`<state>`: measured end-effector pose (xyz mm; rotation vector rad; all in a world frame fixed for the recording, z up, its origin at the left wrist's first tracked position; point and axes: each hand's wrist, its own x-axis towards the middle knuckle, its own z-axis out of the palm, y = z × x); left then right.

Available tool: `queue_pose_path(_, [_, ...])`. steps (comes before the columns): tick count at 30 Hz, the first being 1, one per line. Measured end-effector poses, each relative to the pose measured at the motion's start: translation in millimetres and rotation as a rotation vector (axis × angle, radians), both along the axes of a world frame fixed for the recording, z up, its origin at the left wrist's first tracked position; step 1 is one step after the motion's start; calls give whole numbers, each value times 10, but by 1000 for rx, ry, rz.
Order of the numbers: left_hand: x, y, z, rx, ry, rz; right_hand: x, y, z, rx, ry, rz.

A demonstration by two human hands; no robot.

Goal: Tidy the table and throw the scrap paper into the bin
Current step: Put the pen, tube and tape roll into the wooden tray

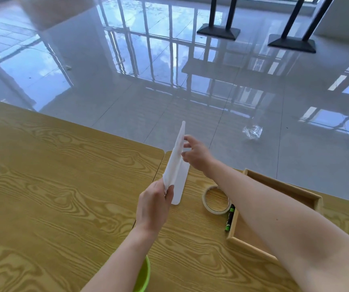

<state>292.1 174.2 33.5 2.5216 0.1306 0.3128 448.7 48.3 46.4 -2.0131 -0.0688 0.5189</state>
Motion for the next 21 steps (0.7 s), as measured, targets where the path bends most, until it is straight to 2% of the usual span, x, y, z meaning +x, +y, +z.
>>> queue_pose_path(9, [150, 82, -49, -30, -4, 79, 181, 153, -47, 2, -3, -1])
queue_pose_path(21, [137, 78, -83, -15, -40, 46, 179, 139, -143, 74, -5, -29])
